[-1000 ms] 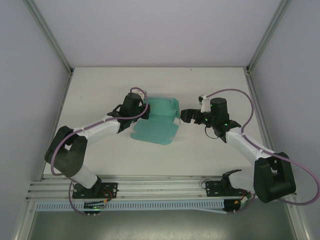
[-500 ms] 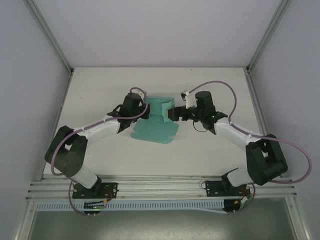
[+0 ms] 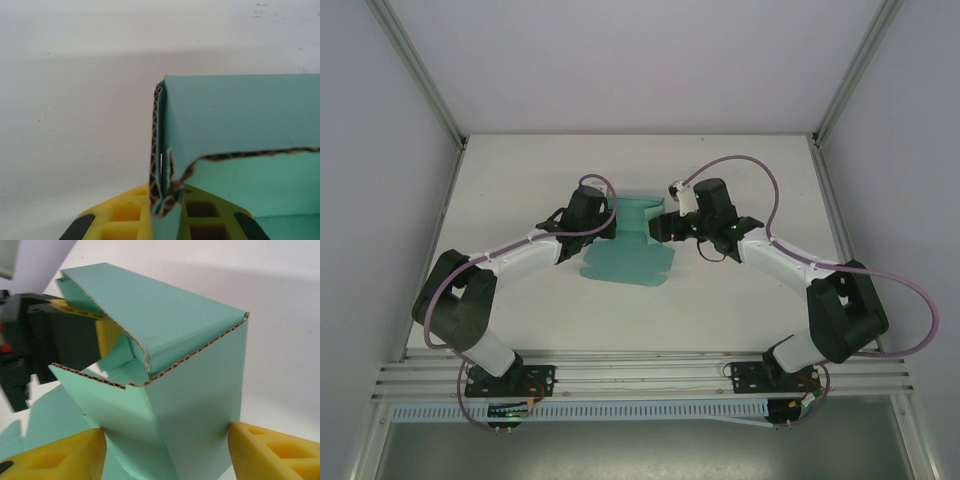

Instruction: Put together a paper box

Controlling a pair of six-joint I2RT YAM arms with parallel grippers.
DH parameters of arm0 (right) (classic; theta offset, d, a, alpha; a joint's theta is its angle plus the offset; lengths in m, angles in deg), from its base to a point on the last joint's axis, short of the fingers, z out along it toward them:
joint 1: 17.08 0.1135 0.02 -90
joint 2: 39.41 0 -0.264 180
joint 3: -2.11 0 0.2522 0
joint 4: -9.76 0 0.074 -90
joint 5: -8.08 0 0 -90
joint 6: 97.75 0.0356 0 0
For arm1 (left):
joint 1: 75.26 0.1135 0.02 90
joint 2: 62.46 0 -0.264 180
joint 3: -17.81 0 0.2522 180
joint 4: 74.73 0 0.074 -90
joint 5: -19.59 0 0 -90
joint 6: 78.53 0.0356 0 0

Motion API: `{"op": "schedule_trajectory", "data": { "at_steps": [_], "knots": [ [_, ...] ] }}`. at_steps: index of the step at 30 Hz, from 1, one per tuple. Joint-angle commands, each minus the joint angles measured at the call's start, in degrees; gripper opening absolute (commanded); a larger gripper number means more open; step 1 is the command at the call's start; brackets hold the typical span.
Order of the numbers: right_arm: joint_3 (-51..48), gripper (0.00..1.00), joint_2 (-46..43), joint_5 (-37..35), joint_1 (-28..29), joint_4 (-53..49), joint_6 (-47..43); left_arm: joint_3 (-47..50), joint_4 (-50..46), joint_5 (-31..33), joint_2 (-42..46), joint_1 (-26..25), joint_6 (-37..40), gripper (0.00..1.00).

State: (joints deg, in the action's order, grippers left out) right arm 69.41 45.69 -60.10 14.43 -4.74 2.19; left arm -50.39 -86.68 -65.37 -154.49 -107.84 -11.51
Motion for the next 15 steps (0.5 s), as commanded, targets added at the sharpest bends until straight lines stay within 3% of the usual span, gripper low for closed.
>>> {"op": "schedule_trajectory", "data": {
  "at_steps": [1,5,9,12,15],
  "knots": [
    [1.7,0.64,2.5,-4.0,0.5,-2.0,-1.0,-1.8,0.2,-0.1,0.2,-0.3,0.2,0.0],
    [3.8,0.63,5.9,-4.8,0.4,-2.0,-1.4,-1.8,0.7,-1.7,-0.1,-0.3,0.9,0.0],
    [5.7,0.47,8.9,-5.9,0.5,-2.2,-1.1,-2.0,0.4,-0.9,-0.3,-0.4,1.3,0.0],
    [6.2,0.4,9.4,-11.0,1.6,-1.7,-0.4,-2.5,-0.3,-0.7,-0.7,-0.4,1.7,0.0],
    [6.9,0.4,10.1,-14.2,1.9,-1.9,0.4,-2.7,0.2,-1.5,-1.0,-0.5,1.8,0.0]
  ]
}}
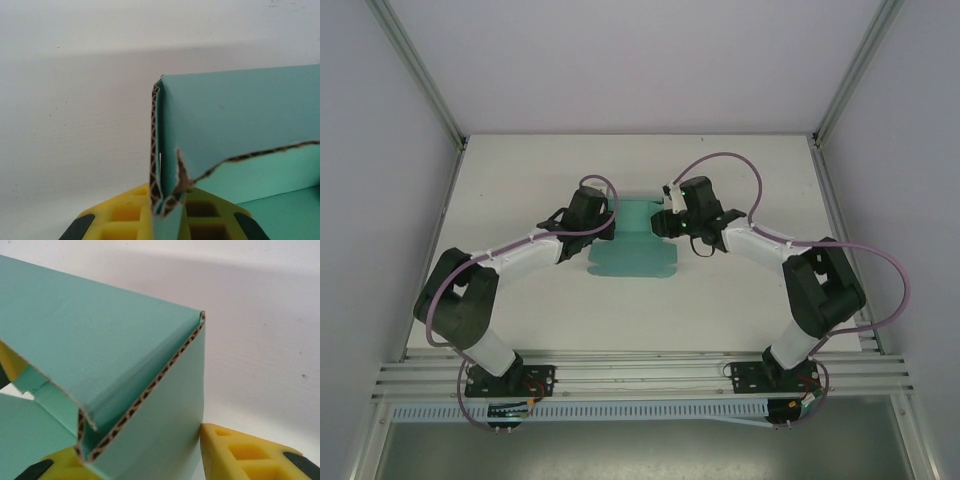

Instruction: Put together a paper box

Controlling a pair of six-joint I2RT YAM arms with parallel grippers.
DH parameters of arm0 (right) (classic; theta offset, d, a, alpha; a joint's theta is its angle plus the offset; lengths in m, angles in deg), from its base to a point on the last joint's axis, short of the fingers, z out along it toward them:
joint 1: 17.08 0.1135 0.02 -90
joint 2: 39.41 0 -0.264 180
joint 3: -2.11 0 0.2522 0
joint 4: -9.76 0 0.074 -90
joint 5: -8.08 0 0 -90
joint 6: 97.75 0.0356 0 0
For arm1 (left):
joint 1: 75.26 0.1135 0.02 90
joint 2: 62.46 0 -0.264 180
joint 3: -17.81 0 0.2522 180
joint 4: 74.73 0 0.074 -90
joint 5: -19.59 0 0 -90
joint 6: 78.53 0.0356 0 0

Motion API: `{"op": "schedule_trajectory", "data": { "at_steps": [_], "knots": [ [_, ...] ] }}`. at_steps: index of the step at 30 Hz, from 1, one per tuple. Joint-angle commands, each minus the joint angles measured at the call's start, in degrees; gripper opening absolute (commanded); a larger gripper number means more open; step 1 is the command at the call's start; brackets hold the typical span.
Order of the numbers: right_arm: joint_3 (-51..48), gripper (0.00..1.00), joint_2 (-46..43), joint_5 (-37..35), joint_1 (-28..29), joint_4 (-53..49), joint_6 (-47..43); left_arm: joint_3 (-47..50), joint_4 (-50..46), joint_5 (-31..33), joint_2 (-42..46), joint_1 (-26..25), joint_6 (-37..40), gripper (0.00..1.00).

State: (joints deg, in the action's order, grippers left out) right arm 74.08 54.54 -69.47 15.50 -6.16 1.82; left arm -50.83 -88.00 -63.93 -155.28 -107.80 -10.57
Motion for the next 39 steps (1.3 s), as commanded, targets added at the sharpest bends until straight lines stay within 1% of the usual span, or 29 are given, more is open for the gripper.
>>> {"op": "schedule_trajectory", "data": {
  "at_steps": [1,3,4,6,8,9,11,13,15,17,19,23,24,26,28,31,34,37,39],
  "knots": [
    [2.3,0.41,1.5,-5.7,0.9,-0.3,1.3,-2.3,1.7,-3.0,-0.3,-0.6,0.8,0.0],
    [2.5,0.38,2.1,-7.9,1.2,0.1,2.5,-2.4,1.6,-3.1,-0.3,-0.8,0.9,0.0],
    [2.4,0.33,2.3,-9.4,1.2,0.3,2.8,-2.5,1.5,-3.0,-0.3,-0.7,0.9,0.0],
    [2.7,0.3,2.7,-12.3,1.4,0.1,4.0,-2.6,1.3,-2.8,-0.3,-0.8,0.9,0.0],
    [3.1,0.23,3.4,-15.2,1.6,-0.3,5.5,-2.8,1.0,-2.3,-0.4,-1.0,0.7,0.0],
    [3.4,0.21,3.8,-17.3,1.7,-0.5,6.6,-2.9,0.7,-2.0,-0.6,-1.1,0.7,0.0],
    [3.9,0.16,4.4,-19.2,2.2,-0.7,7.3,-3.4,0.0,-0.9,-1.0,-1.5,0.4,0.0],
    [4.8,0.12,5.2,-23.5,3.1,-2.2,7.6,-4.4,-1.6,1.1,-1.7,-2.1,-0.1,0.0],
    [6.9,0.07,6.4,-30.1,4.2,-6.1,8.4,-5.3,-3.3,4.0,-2.3,-2.8,-0.7,0.0],
    [8.4,0.05,7.8,-37.9,5.6,-9.2,8.2,-5.3,-4.3,5.1,-2.9,-3.1,-2.2,0.0],
    [9.9,0.04,9.0,-42.4,6.5,-12.4,8.0,-6.7,-5.0,6.0,-3.1,-3.1,-4.2,0.0],
    [11.0,0.03,10.6,-52.0,7.0,-17.1,6.2,-8.7,-9.6,10.3,-3.1,-3.2,-6.5,0.0],
    [11.1,0.03,10.9,-52.9,7.0,-17.5,4.1,-9.1,-10.5,11.1,-3.1,-3.2,-6.7,0.0],
    [11.4,0.01,11.5,-58.3,7.5,-18.7,0.1,-9.6,-12.3,13.0,-2.9,-3.1,-7.2,0.0],
    [11.7,0.0,12.1,-62.6,7.9,-18.7,-4.9,-9.7,-13.1,13.3,-2.8,-3.1,-7.6,0.0],
    [11.1,0.0,12.1,-64.1,7.9,-17.3,-10.4,-10.1,-14.0,13.8,-2.8,-3.2,-8.5,0.0],
    [10.1,0.0,12.2,-64.0,8.0,-14.2,-14.3,-11.5,-16.1,16.2,-3.7,-3.2,-9.8,0.0],
    [11.4,0.0,12.9,-65.5,8.2,-16.1,-11.4,-14.5,-21.0,20.7,-6.6,-3.1,-12.8,0.0],
    [13.7,0.0,13.7,-69.0,7.5,-21.3,-5.8,-17.9,-27.6,25.8,-9.2,-3.1,-16.7,0.0]
  ]
}}
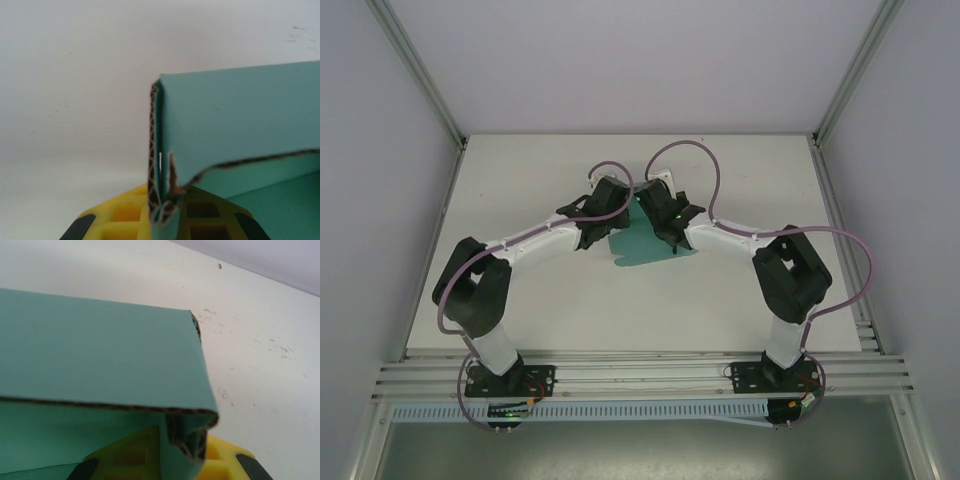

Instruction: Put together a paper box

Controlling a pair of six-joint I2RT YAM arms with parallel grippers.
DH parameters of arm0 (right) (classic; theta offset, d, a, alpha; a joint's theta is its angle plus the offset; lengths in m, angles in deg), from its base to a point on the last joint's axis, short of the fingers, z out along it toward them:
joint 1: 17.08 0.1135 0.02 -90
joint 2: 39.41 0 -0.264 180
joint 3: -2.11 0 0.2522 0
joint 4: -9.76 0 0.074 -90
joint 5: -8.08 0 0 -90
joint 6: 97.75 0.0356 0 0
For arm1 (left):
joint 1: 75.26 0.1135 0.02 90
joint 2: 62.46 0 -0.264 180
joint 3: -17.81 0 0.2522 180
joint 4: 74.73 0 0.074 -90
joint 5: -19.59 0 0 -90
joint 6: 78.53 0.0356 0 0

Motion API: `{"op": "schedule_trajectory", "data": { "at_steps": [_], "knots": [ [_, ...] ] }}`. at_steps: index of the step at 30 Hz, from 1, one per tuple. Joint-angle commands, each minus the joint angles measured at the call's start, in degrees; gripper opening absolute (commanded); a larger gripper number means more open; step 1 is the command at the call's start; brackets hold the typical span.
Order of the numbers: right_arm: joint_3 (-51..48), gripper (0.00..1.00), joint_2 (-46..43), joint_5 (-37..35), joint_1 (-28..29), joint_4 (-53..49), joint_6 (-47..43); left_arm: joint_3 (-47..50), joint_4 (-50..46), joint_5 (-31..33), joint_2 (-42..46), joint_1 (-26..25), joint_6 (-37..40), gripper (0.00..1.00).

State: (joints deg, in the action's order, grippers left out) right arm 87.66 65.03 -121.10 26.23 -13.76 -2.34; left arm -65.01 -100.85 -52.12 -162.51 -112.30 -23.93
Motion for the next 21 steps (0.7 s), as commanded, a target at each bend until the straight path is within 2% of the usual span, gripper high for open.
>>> {"op": "schedule_trajectory", "data": {
  "at_steps": [1,2,4,6,10,14,17,21],
  "knots": [
    [2.0,0.0,3.8,-18.9,-3.5,-18.3,2.4,-4.8,-17.5,15.8,-3.1,1.4,-4.7,0.0],
    [4.0,0.0,4.4,-21.1,-4.3,-23.1,7.6,-5.4,-19.8,17.4,-3.7,1.4,-6.3,0.0],
    [4.3,0.0,4.3,-22.4,-5.1,-24.7,10.9,-3.9,-18.9,17.5,-3.5,1.5,-6.5,0.0],
    [2.8,0.0,3.0,-21.0,-6.2,-22.9,11.3,-2.2,-17.5,16.6,-3.0,2.1,-6.1,0.0],
    [3.0,0.0,2.3,-22.3,-6.8,-23.7,11.6,-2.9,-22.9,19.0,-4.2,3.9,-9.0,0.0],
    [2.1,0.0,1.1,-22.3,-8.0,-24.6,15.8,-1.5,-25.0,19.9,-3.3,5.2,-11.9,0.0],
    [0.6,0.0,-0.3,-18.7,-8.4,-21.4,15.1,-1.7,-25.2,20.4,-3.1,5.4,-11.2,0.0],
    [-0.5,0.0,-1.0,-15.3,-8.4,-18.3,12.4,0.4,-17.7,14.3,-1.5,5.4,-5.9,0.0]
  ]
}}
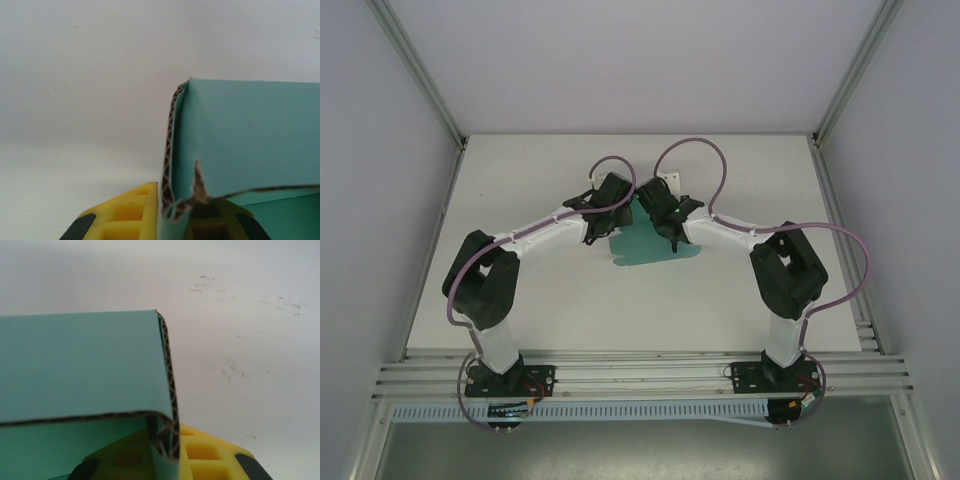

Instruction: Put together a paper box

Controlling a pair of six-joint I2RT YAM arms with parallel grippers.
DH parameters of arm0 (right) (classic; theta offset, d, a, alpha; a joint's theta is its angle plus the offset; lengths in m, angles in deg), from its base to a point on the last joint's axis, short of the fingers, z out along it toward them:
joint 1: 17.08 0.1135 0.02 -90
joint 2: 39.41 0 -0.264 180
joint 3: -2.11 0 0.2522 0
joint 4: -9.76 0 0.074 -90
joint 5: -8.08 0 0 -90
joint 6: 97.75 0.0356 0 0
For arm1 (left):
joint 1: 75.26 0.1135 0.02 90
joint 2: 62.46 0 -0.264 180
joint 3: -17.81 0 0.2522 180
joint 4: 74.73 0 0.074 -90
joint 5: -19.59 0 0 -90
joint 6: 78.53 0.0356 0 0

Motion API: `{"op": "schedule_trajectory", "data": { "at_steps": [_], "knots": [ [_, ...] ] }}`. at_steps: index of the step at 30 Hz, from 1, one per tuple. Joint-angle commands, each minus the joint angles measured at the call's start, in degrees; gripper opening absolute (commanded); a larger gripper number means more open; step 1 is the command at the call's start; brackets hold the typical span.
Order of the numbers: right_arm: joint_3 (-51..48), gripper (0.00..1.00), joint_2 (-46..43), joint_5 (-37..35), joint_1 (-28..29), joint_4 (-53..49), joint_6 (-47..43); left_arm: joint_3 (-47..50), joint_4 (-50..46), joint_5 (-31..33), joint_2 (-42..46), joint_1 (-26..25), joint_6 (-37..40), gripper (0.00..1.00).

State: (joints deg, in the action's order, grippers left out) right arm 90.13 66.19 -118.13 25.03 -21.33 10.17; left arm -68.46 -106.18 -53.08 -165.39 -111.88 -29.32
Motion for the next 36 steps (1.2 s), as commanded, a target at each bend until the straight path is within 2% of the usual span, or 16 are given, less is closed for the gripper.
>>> {"op": "schedule_trajectory", "data": {
  "at_steps": [1,7,13,19,24,28,36],
  "knots": [
    [-3.3,0.0,-2.2,-16.9,-7.3,-10.1,-0.9,4.3,-10.8,13.7,1.9,5.0,0.3,0.0],
    [-6.0,0.0,-4.1,-12.3,-7.4,-4.3,-2.5,5.6,-5.9,7.8,3.9,4.9,3.1,0.0],
    [-7.8,0.0,-5.2,-7.4,-8.6,-2.5,-0.9,5.1,-7.4,8.5,4.4,4.9,1.9,0.0],
    [-5.6,0.0,-3.2,-13.9,-8.8,-7.2,1.4,5.9,-7.3,8.3,6.5,4.8,1.3,0.0],
    [-3.2,0.0,-0.8,-17.7,-9.3,-11.7,8.3,6.6,-7.9,8.9,7.7,4.8,0.2,0.0],
    [0.9,0.0,1.9,-20.9,-9.6,-19.4,16.9,6.6,-7.9,8.4,7.8,4.8,0.1,0.0],
    [1.6,0.0,1.2,-17.4,-9.2,-18.4,28.1,4.8,-8.4,7.9,5.6,4.0,0.3,0.0]
  ]
}}
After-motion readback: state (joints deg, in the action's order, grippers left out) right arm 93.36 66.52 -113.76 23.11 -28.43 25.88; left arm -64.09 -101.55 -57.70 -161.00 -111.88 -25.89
